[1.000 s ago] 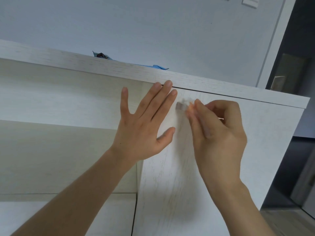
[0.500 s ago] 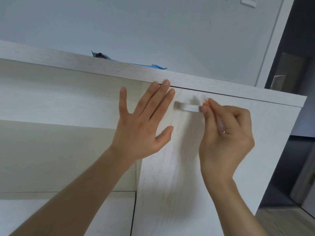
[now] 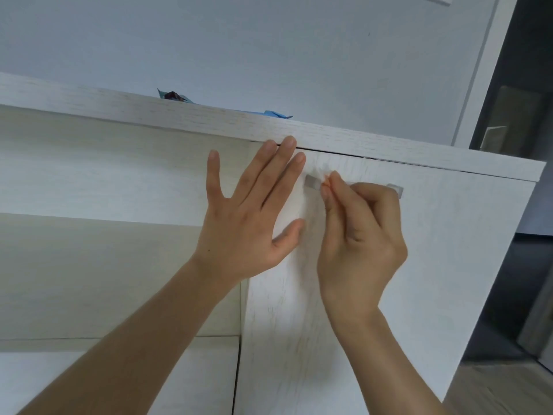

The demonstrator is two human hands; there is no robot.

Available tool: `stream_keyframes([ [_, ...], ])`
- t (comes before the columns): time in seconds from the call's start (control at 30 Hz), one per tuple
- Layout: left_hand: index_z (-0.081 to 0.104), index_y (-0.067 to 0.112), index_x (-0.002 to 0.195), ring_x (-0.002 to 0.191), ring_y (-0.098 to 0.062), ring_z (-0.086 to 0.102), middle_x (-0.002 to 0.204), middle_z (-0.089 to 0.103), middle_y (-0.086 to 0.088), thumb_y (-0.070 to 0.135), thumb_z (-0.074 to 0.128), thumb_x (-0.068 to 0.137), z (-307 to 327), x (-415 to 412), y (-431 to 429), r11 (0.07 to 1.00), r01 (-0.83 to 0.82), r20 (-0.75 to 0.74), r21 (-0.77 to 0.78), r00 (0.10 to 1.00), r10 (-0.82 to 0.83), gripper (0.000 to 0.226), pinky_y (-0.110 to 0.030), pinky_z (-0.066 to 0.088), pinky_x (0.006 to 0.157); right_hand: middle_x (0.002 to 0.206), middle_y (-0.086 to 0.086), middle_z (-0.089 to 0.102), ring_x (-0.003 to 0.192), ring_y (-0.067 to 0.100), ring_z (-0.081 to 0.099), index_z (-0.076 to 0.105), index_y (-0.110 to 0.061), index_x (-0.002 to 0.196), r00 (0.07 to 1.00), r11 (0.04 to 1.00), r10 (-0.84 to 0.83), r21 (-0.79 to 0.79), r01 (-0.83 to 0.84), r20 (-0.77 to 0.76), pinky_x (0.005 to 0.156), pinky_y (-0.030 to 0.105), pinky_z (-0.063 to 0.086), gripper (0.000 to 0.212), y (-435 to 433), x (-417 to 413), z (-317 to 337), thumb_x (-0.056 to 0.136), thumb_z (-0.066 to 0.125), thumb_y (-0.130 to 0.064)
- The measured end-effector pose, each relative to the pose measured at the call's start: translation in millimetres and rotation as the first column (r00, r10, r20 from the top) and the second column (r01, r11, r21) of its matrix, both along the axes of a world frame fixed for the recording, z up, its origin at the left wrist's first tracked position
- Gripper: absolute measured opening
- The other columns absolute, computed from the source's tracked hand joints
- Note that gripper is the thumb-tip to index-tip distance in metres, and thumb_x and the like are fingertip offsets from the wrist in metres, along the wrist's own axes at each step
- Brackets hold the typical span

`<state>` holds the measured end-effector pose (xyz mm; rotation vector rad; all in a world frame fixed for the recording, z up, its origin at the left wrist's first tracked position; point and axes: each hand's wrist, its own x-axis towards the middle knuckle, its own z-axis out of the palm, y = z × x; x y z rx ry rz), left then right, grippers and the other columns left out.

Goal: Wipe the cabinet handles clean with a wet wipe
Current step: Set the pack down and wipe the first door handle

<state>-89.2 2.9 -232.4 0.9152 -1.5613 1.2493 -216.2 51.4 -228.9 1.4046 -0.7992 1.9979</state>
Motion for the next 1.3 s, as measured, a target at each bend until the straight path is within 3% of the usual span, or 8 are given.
stream_keyframes([
  [0.13,0.03,0.012,0.147,0.142,-0.017,0.024,0.154,0.024,-0.004,0.046,0.045,0.087,-0.2,-0.9,-0.7,1.0,-0.019,0.003,0.0,1.0,0.019,0.07,-0.062,0.004,0.11,0.088,-0.003,0.05,0.077,0.0,0.051,0.071,-0.001,0.1,0.995,0.999,0.033,0.008,-0.034,0.093,0.071,0.012,0.044,0.016,-0.8,-12.5,-0.1,0.085,0.067,-0.001],
  [0.33,0.031,0.012,0.146,0.141,-0.018,0.026,0.153,0.025,-0.005,0.046,0.042,0.09,0.0,0.2,-2.5,1.0,-0.011,0.007,-0.026,1.0,0.011,0.067,-0.063,0.006,0.109,0.086,0.001,0.053,0.076,0.017,0.056,0.071,0.0,0.1,0.998,1.0,0.023,-0.018,-0.024,-0.059,0.07,0.02,0.048,0.016,-3.5,-5.4,-1.8,0.085,0.066,0.0],
  [0.53,0.031,0.011,0.147,0.142,-0.019,0.024,0.153,0.023,-0.005,0.046,0.044,0.089,-1.0,0.8,-2.7,1.0,-0.015,0.014,-0.015,1.0,0.016,0.068,-0.064,0.005,0.109,0.087,-0.012,0.048,0.08,-0.006,0.05,0.069,-0.006,0.102,0.989,0.998,0.037,0.04,-0.043,0.145,0.075,0.009,0.044,0.016,-1.9,-45.8,-0.3,0.086,0.066,-0.008],
  [0.73,0.029,0.011,0.147,0.143,-0.02,0.022,0.154,0.023,-0.007,0.047,0.043,0.09,-0.6,0.6,-1.3,0.999,-0.032,0.015,0.003,0.999,0.032,0.069,-0.063,0.004,0.109,0.085,-0.017,0.051,0.078,-0.009,0.053,0.069,-0.019,0.101,0.908,0.924,0.188,0.247,-0.293,0.374,0.077,0.005,0.043,0.015,8.9,-62.2,10.5,0.088,0.064,-0.018],
  [0.9,0.028,0.01,0.147,0.142,-0.021,0.022,0.154,0.023,-0.008,0.047,0.044,0.089,-0.7,2.1,-0.4,0.998,-0.062,0.024,0.01,0.998,0.062,0.07,-0.063,0.004,0.108,0.084,-0.017,0.047,0.078,-0.01,0.051,0.067,-0.022,0.101,0.946,0.942,0.196,0.217,-0.254,0.257,0.077,0.006,0.042,0.015,15.9,-53.3,27.7,0.088,0.064,-0.018],
  [1.07,0.043,0.011,0.141,0.136,-0.021,0.036,0.146,0.042,-0.009,0.041,0.047,0.089,10.2,5.4,13.5,0.999,-0.045,0.049,0.012,0.998,0.045,0.06,-0.061,0.006,0.109,0.086,-0.013,0.045,0.077,-0.011,0.048,0.07,-0.015,0.102,0.984,0.96,0.162,0.218,-0.175,0.076,0.076,0.005,0.04,0.015,15.1,-38.6,70.4,0.089,0.064,-0.019],
  [1.17,0.045,0.013,0.134,0.127,-0.02,0.045,0.137,0.052,-0.007,0.033,0.048,0.09,37.1,12.0,28.1,0.998,0.036,0.051,0.055,0.998,-0.039,0.049,-0.058,0.012,0.109,0.087,-0.003,0.049,0.073,-0.006,0.049,0.071,-0.011,0.1,0.981,0.929,0.19,0.329,-0.171,-0.027,0.074,0.003,0.04,0.014,9.2,-29.7,107.1,0.088,0.064,-0.015],
  [1.3,0.046,0.01,0.128,0.122,-0.024,0.047,0.134,0.054,-0.012,0.03,0.042,0.094,94.0,20.0,39.3,0.956,0.025,-0.01,0.293,1.0,-0.023,0.039,-0.053,0.02,0.109,0.09,0.001,0.053,0.076,0.005,0.056,0.072,-0.008,0.1,0.968,0.805,0.24,0.572,-0.155,-0.077,0.079,0.007,0.045,0.015,-5.5,-24.8,157.2,0.087,0.065,-0.013],
])
